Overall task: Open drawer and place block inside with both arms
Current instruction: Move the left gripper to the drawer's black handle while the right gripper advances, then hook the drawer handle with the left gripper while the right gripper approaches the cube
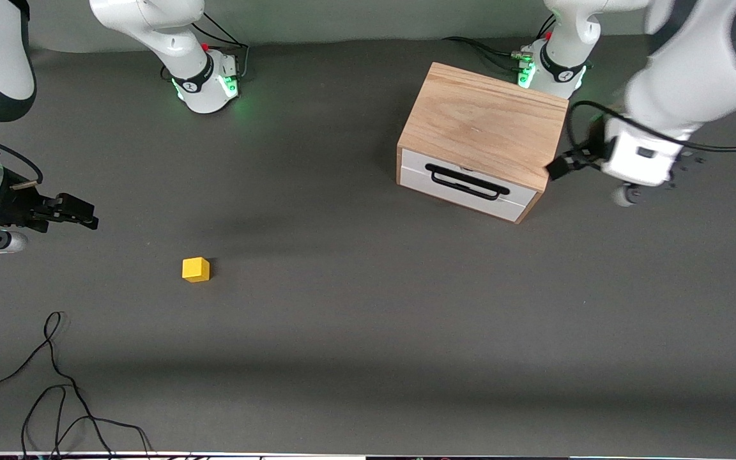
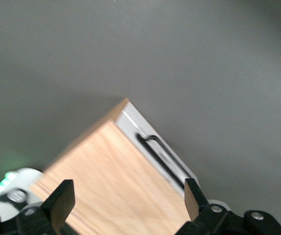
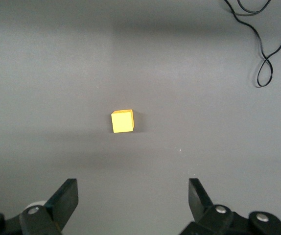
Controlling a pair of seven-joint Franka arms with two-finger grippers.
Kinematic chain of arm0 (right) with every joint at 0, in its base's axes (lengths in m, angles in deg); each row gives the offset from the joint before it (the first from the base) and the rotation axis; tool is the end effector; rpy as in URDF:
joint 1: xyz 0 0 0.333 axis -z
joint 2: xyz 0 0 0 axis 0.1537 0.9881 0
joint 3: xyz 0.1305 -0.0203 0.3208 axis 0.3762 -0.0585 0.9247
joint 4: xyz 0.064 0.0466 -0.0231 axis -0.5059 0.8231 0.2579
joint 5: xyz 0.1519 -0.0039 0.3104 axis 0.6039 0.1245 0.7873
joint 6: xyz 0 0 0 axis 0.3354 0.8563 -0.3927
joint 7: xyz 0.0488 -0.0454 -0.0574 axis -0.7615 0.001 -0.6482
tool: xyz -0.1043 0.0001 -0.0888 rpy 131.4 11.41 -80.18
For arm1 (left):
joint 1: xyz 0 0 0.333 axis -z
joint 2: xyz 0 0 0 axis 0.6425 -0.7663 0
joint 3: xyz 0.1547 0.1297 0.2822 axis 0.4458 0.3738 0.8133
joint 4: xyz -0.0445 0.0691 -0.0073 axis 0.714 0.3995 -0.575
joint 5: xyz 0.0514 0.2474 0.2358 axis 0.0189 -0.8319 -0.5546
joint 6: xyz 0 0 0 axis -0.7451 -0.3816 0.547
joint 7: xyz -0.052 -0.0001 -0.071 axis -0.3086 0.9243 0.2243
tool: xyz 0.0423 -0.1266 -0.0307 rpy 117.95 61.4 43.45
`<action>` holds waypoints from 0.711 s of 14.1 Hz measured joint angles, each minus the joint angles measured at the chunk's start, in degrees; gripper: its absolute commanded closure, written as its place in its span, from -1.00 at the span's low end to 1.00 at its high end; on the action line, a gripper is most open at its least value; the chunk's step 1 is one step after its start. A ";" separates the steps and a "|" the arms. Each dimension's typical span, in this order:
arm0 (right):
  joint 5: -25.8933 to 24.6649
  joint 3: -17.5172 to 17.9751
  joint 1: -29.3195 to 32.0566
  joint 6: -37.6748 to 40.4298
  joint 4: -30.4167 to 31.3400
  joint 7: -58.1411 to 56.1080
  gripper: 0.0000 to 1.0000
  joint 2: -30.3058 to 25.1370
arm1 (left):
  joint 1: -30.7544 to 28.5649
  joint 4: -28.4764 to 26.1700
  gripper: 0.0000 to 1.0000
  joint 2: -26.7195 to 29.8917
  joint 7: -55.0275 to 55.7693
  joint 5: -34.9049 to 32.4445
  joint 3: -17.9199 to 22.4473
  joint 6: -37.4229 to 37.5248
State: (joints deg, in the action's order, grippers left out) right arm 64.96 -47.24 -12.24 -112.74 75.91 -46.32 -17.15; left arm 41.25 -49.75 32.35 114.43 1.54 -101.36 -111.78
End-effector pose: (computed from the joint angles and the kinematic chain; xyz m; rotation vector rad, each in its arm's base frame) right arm 0.5438 -0.0081 0.5572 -3.1364 -0.0311 0.0276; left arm 0.4722 -0.1907 0.5875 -2.9877 -0.8879 0.2607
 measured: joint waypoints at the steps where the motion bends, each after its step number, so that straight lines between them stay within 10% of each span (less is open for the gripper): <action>1: 0.00 0.10 -0.07 -0.54 -0.04 0.00 -1.00 0.40 | 0.83 0.26 -1.00 -0.52 7.59 0.07 -1.88 -1.04; 10: 0.00 0.23 -1.34 -3.17 -0.14 -0.03 -1.00 4.86 | 10.24 2.33 -1.00 -7.75 38.74 -0.35 -3.16 -0.45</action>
State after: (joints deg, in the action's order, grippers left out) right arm 64.96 -47.01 -13.58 -115.91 75.78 -46.35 -12.29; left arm 51.49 -47.41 24.61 153.17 1.20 -104.52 -112.23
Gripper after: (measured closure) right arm 0.000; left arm 0.000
